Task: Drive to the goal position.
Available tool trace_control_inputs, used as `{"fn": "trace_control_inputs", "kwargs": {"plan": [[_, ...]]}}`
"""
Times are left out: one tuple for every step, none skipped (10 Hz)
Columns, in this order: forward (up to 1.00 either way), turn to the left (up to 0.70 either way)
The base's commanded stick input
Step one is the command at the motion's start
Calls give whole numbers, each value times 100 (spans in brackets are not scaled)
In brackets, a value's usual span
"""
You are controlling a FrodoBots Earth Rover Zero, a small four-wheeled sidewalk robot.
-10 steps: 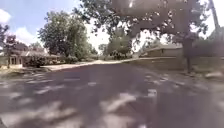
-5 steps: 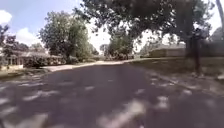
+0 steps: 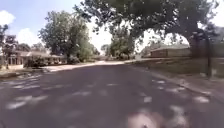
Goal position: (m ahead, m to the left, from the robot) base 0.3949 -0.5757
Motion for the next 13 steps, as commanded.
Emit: {"fn": "trace_control_inputs", "kwargs": {"plan": [[70, 0], [70, 0], [70, 0], [70, 0], [70, 0], [70, 0], [70, 0], [70, 0], [70, 0], [70, 0], [70, 0], [70, 0], [70, 0]]}}
